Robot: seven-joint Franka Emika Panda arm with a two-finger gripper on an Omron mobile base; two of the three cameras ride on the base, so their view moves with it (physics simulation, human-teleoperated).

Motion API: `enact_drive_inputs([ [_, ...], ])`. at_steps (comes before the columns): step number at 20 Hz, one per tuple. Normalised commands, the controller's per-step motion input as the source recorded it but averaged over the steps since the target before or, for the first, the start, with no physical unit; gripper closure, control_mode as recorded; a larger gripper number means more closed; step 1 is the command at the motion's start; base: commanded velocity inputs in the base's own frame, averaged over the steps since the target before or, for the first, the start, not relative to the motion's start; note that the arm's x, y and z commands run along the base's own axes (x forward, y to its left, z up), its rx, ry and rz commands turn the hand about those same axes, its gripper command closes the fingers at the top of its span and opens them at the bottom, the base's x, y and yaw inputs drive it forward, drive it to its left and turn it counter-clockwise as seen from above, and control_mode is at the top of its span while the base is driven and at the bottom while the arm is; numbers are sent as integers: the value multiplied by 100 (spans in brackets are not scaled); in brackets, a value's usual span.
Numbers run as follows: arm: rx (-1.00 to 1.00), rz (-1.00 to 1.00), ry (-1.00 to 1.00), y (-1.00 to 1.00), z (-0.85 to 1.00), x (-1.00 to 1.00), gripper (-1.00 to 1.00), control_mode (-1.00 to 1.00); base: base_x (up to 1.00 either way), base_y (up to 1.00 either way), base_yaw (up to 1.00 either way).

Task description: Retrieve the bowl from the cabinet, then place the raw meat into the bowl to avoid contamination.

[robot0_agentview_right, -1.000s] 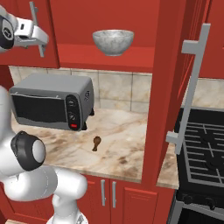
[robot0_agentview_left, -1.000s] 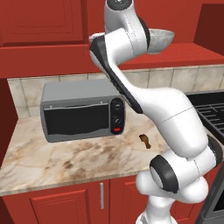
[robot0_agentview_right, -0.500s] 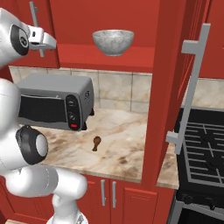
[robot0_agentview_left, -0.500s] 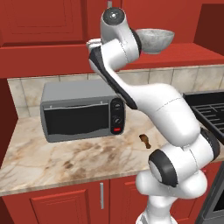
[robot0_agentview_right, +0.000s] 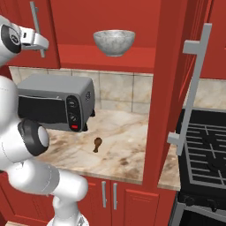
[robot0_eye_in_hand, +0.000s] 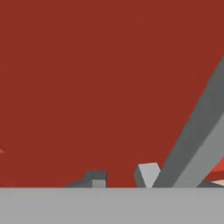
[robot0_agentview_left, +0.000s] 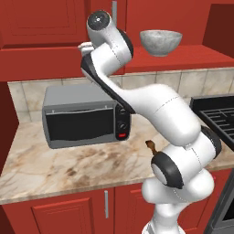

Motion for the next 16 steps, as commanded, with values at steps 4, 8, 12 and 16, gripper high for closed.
enact_drive_inputs([
  [4,0,-3,-4,31,-8,42,100,-100,0,0,0],
  [8,1,0,-2,18,-11,22,100,-100,0,0,0],
  [12,2,-4,0,17,-13,-5,100,-100,0,0,0],
  [16,1,-17,-6,31,-19,-46,100,-100,0,0,0],
])
